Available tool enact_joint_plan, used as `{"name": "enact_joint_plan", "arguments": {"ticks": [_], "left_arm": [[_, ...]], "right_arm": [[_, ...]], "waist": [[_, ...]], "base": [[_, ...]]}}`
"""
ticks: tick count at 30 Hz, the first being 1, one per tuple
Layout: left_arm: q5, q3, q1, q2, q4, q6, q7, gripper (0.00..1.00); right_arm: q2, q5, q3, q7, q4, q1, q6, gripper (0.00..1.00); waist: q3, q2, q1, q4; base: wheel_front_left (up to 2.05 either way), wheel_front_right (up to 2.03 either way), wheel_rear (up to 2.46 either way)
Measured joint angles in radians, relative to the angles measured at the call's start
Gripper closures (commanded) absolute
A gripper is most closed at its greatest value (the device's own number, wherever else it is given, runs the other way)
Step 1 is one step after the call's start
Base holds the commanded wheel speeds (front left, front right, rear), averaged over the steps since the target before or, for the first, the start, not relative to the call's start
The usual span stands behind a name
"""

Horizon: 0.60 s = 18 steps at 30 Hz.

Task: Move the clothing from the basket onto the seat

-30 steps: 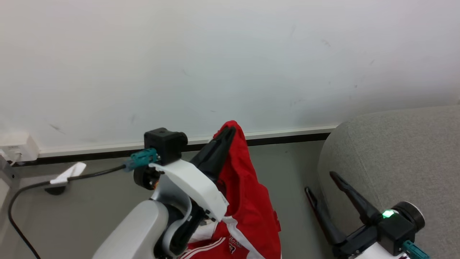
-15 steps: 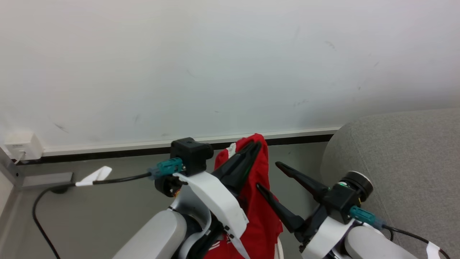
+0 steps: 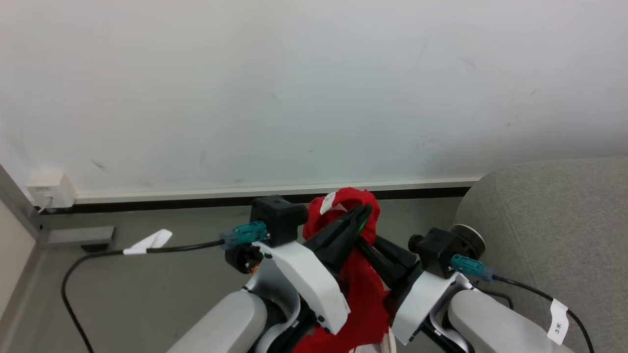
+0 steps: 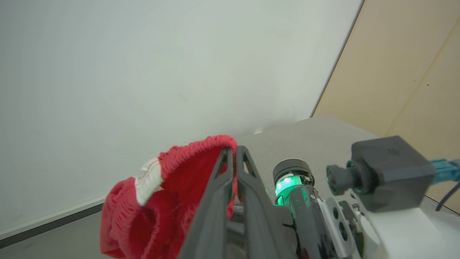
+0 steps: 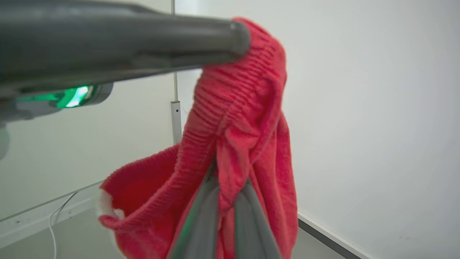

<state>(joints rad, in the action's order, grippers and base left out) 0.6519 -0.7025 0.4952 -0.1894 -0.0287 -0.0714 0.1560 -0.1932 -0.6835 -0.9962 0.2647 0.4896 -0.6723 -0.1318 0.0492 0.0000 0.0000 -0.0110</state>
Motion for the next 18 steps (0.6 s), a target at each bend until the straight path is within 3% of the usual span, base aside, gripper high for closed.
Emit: {"name": "enact_joint_plan", "arguments": {"ticks": [1,2,3,4,18], "left_arm": [[-0.002,0.005,0.000,-0.002,0.003,-0.002,-0.009,0.93],[-0.008,0.009,0.000,-0.005,0.008,-0.006,-0.018,0.64],[-0.014,0.009,-0.001,-0.010,0.014,-0.009,-0.027,0.48],[-0.016,0.011,-0.004,-0.014,0.020,-0.009,-0.036,0.00],[-0.046,0.012,-0.083,-0.038,0.157,-0.003,-0.194,0.00]], "right_arm": [[-0.005,-0.004,0.002,0.000,0.001,-0.001,0.000,1.00],[-0.010,-0.006,0.005,0.000,0.004,-0.001,0.000,1.00],[-0.015,-0.009,0.010,0.000,0.007,-0.001,0.000,1.00],[-0.019,-0.014,0.014,0.000,0.009,-0.001,0.000,1.00],[-0.087,-0.011,0.098,0.000,-0.028,0.000,0.000,1.00]], "waist": [[0.000,0.0000,0.0000,0.001],[-0.001,0.0000,0.0000,0.001],[-0.001,0.0000,0.0000,0.001],[0.000,0.0001,0.0000,0.001],[-0.005,0.0001,0.0000,-0.021]], "base": [[0.00,0.00,0.00],[0.00,0.00,0.00],[0.00,0.00,0.00],[0.00,0.00,0.00],[0.00,0.00,0.00]]}}
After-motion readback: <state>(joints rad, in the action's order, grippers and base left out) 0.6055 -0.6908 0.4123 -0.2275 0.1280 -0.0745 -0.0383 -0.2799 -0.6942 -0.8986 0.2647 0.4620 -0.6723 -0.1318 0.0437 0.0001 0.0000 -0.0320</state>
